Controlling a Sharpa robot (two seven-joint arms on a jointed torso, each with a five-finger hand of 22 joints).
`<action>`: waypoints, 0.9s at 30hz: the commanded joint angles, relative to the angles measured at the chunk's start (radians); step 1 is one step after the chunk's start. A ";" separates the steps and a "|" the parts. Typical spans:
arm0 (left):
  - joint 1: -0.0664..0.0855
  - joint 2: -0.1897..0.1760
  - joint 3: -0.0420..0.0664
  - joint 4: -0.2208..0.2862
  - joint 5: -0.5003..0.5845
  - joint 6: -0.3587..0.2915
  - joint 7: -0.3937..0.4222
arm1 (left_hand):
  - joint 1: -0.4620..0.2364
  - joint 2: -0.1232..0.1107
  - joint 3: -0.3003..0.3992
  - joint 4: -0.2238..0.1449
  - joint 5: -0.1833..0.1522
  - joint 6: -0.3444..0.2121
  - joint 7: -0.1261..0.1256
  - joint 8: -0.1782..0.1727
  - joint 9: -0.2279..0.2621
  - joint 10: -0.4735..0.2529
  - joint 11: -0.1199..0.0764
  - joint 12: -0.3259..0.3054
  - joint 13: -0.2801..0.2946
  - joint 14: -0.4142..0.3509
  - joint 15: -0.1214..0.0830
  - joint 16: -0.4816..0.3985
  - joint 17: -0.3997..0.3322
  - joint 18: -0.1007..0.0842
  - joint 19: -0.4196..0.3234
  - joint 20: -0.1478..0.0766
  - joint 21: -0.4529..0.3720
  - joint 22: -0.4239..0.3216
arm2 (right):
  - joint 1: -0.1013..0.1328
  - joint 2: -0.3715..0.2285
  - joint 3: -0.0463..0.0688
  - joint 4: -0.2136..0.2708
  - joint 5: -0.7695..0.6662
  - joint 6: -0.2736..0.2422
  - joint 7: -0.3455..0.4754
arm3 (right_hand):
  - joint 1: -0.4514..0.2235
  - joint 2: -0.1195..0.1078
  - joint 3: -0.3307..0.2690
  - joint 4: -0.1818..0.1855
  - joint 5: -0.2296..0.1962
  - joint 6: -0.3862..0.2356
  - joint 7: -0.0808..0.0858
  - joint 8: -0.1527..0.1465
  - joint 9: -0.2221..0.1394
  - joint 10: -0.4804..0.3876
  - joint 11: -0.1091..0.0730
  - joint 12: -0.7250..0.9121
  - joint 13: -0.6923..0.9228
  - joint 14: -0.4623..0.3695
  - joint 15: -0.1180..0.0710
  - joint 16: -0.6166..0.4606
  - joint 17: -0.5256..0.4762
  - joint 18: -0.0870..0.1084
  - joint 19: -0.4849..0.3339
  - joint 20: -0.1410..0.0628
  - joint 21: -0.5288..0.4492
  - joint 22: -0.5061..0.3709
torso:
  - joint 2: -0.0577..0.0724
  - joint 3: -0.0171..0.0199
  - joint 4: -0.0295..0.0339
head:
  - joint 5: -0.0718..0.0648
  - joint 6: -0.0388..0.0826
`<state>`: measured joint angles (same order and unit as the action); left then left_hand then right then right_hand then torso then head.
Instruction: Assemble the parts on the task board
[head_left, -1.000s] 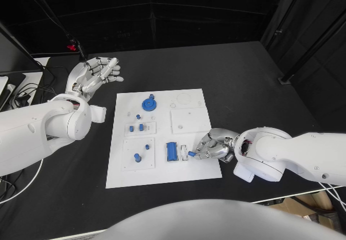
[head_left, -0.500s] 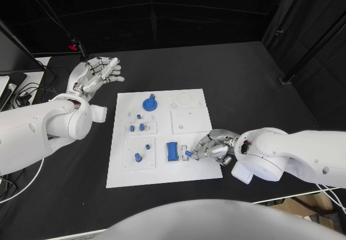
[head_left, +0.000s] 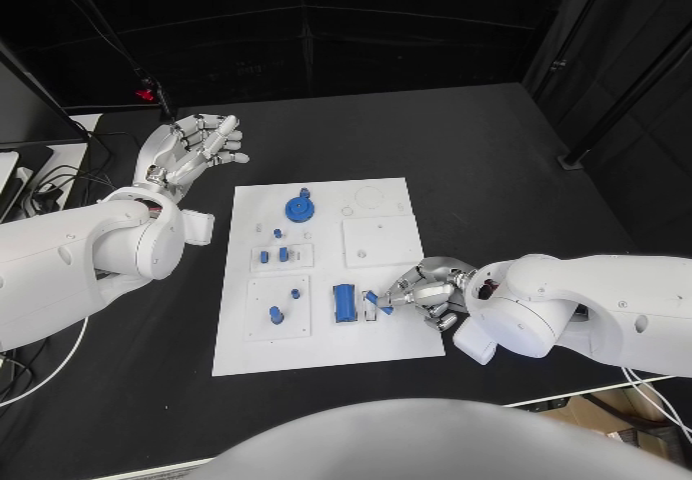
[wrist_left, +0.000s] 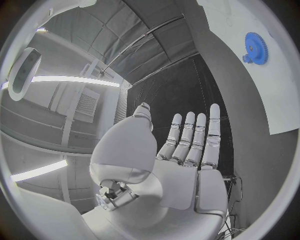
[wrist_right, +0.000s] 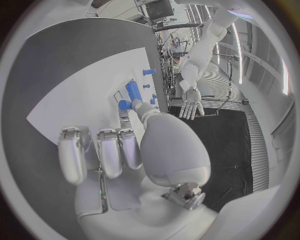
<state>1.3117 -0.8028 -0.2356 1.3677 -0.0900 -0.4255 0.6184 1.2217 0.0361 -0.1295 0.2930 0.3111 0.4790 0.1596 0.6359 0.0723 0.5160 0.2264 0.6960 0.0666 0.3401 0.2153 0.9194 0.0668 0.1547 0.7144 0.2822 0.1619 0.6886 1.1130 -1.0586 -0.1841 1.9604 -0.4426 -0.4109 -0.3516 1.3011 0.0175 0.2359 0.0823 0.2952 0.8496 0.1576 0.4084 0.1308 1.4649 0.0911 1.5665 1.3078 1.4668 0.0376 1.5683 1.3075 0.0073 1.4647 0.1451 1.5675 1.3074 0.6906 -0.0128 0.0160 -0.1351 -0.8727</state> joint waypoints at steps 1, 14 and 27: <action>0.001 0.001 0.001 0.001 0.001 0.009 0.003 | 0.002 0.012 -0.007 -0.001 0.005 -0.008 0.109 0.006 -0.001 -0.005 0.000 0.003 -0.002 -0.001 -0.007 0.004 -0.002 0.001 0.004 0.000 0.004 0.001 | 0.001 0.007 0.000 -0.004 0.070 -0.062 -0.029 | -0.014 -0.001 -0.010 0.001 -0.007 0.013 -0.002 0.002 0.001 0.106 -0.003 0.004 0.263 0.104 -0.001 0.002 0.263 -0.007 0.106 0.002 0.003 0.263 | 0.001 0.0002 0.0001 | 0.000 0.000; 0.001 0.001 0.001 0.001 0.001 0.008 0.003 | 0.002 0.013 -0.009 -0.001 0.005 -0.009 0.109 0.007 -0.001 -0.006 0.000 0.005 -0.002 -0.001 -0.007 0.005 -0.002 0.001 0.003 0.000 0.006 0.002 | 0.001 0.031 0.000 -0.014 0.081 -0.095 -0.113 | -0.025 0.000 -0.023 0.012 -0.010 0.024 -0.007 -0.006 -0.001 0.106 -0.007 0.004 0.263 0.104 -0.005 0.002 0.263 -0.007 0.106 -0.001 0.003 0.263 | 0.000 0.0005 -0.0018 | 0.001 0.000; 0.001 0.002 0.001 0.001 0.001 0.010 0.003 | 0.002 0.013 -0.009 -0.001 0.005 -0.009 0.109 0.007 -0.001 -0.006 0.000 0.005 -0.002 -0.001 -0.007 0.005 -0.002 0.001 0.003 0.000 0.006 0.002 | 0.001 0.049 0.000 -0.013 0.083 -0.105 -0.127 | -0.031 0.001 -0.029 0.017 -0.010 0.031 -0.007 -0.009 -0.002 0.106 -0.008 0.004 0.263 0.104 -0.007 0.002 0.263 -0.007 0.106 -0.003 0.003 0.263 | 0.001 0.0005 -0.0013 | -0.003 0.000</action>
<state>1.3117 -0.8016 -0.2356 1.3679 -0.0898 -0.4254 0.6171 1.2257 0.0401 -0.1325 0.2901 0.3111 0.4790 0.1596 0.6397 0.0724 0.5160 0.2264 0.6960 0.0666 0.3401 0.2153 0.9194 0.0659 0.1546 0.7144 0.2822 0.1619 0.6896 1.1129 -1.0109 -0.1843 1.9457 -0.3676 -0.5020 -0.4690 1.2800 0.0201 0.2112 0.0992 0.2895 0.8711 0.1507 0.4026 0.1306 1.4649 0.0911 1.5665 1.3077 1.4668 0.0375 1.5683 1.3074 0.0073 1.4647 0.1450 1.5675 1.3074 0.6914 -0.0121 0.0146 -0.1379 -0.8727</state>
